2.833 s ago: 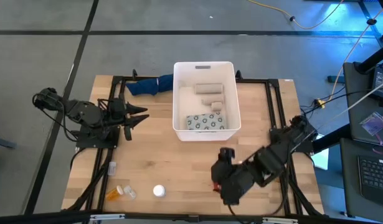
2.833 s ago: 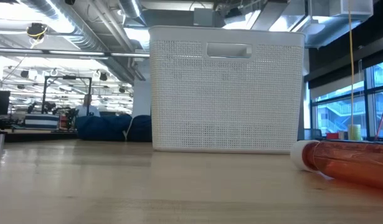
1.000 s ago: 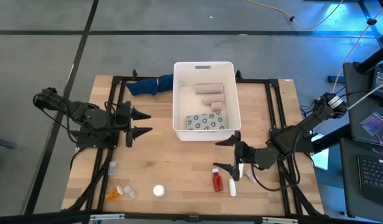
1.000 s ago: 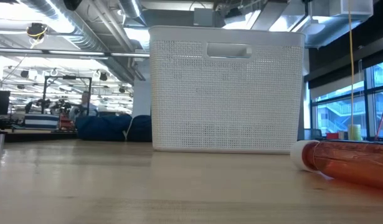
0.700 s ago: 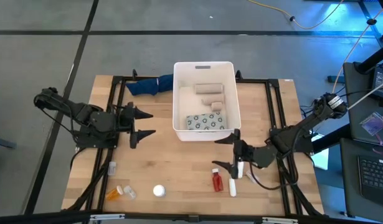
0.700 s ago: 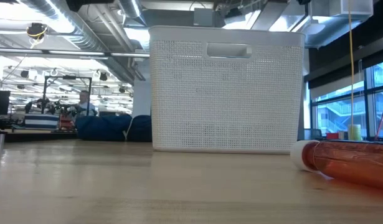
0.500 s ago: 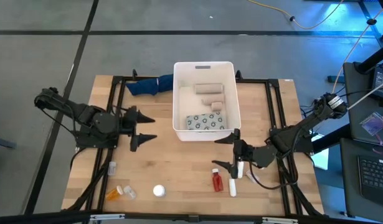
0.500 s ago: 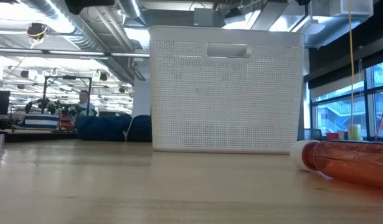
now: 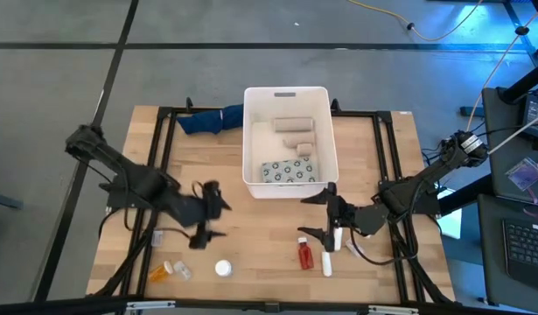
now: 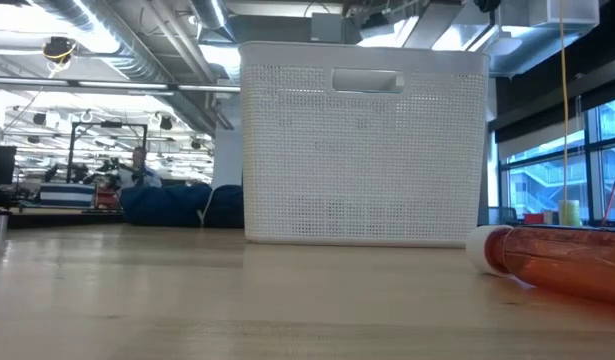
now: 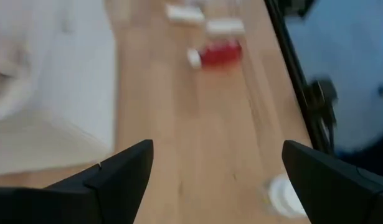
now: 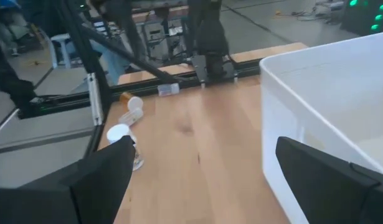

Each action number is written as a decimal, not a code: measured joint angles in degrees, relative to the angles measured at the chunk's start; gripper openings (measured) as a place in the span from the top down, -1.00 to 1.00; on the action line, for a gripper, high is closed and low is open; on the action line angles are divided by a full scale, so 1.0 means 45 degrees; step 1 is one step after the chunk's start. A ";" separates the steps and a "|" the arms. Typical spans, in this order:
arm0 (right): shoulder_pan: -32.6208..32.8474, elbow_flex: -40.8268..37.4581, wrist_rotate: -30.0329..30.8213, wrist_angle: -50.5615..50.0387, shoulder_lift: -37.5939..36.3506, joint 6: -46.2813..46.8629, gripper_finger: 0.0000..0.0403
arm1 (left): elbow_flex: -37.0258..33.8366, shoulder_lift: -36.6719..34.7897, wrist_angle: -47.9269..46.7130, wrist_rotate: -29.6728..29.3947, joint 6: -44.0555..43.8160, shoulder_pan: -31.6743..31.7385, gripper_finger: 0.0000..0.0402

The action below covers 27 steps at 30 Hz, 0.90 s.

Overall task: Pick & place medical supplies in basket/bin
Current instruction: Put the left white medicine bottle into the bin

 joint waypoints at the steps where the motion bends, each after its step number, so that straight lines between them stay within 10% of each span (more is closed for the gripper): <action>1: 0.0000 0.0000 -0.0140 -0.0037 0.0000 0.0001 -0.92 | 0.0408 0.0486 -0.0437 0.0168 -0.0146 -0.0180 -0.73; 27: 0.0000 0.0000 -0.0302 -0.1285 0.0000 0.0715 -0.92 | 0.2551 0.6573 -0.1983 0.1886 -0.1830 -0.2337 -0.73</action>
